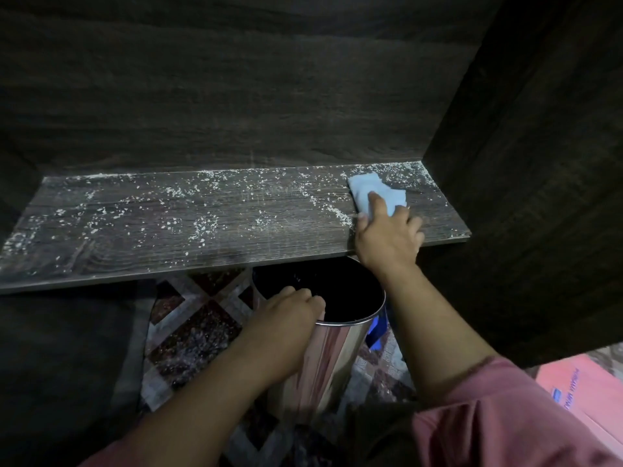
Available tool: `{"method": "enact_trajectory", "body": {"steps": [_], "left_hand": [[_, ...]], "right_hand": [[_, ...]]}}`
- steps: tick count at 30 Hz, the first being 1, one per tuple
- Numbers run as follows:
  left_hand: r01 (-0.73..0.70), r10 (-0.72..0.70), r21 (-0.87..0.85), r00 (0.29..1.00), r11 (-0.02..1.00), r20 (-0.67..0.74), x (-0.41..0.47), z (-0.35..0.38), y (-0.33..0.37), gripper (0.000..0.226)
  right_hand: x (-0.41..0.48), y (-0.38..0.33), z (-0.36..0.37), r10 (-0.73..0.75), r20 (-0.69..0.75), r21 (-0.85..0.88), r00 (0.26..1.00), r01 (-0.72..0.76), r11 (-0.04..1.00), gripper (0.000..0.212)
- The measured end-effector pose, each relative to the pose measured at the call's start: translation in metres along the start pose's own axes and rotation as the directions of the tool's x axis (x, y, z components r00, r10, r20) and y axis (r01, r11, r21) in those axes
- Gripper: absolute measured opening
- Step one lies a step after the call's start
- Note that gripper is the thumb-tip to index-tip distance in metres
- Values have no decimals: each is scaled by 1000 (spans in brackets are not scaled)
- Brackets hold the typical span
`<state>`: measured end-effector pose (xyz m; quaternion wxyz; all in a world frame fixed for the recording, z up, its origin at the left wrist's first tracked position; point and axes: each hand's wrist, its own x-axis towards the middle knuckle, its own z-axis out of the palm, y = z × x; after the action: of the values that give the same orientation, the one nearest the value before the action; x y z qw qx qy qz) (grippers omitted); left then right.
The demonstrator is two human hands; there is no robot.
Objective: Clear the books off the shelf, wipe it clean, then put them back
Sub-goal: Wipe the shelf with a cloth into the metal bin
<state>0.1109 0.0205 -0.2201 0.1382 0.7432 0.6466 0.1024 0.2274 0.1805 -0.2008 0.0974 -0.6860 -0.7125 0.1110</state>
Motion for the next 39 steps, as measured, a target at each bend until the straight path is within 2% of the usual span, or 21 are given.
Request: {"method": "enact_trajectory", "body": {"steps": [2,4,7,10,13,16,19,24,26,28,30,33,39], "left_hand": [[-9,9,13,1000,1000,1,0,1,0,26],[-15,15,30,1000,999,1,1,1,1,26],[-17,16,40,1000,999,16,2,1,0,29],[-5,5,16,1000,1000,11,1,2,-2,30],[5,-5,-6,1000,1000,4,-1,1,-4,30],[0,-1,-14,1000,1000,-2,-2,-2,-4,29],[7,-7,-34,1000,999,-1,-4,-4,-5,28],[21,-20,-40,1000,999,23,-3,-5,-5,28],[22,-21,-38,999,999,33,-2,-4,-4,28],[16,-15,-35,999,999,37,-2,-4,-4,28],[12,-11,-40,1000,999,29,-2,-5,-4,26],[18,-17,-46,999,999,31,-3,-8,-4,23],[22,-20,-48,999,999,31,-6,-10,-6,25]], "right_hand": [[-10,-13,2,-34,13,-7,999,34,999,51],[-17,-24,4,-65,44,59,997,63,996,52],[-19,-31,-2,-78,105,289,991,44,956,52],[-11,-26,-14,-52,44,451,998,26,892,51],[-2,-10,-20,-56,-44,335,997,68,940,54],[-1,-1,-18,-89,68,171,994,77,982,58],[-4,-2,-15,-188,139,64,972,181,981,58],[-11,-10,-14,-298,197,97,934,284,954,53],[-13,-14,-14,-356,220,190,908,318,929,51],[-15,-17,-17,-380,177,309,908,315,897,50],[-13,-17,-22,-356,77,347,931,309,885,49],[-10,-13,-26,-318,35,295,947,294,909,48],[-12,-10,-14,-367,158,146,917,346,927,39]]}}
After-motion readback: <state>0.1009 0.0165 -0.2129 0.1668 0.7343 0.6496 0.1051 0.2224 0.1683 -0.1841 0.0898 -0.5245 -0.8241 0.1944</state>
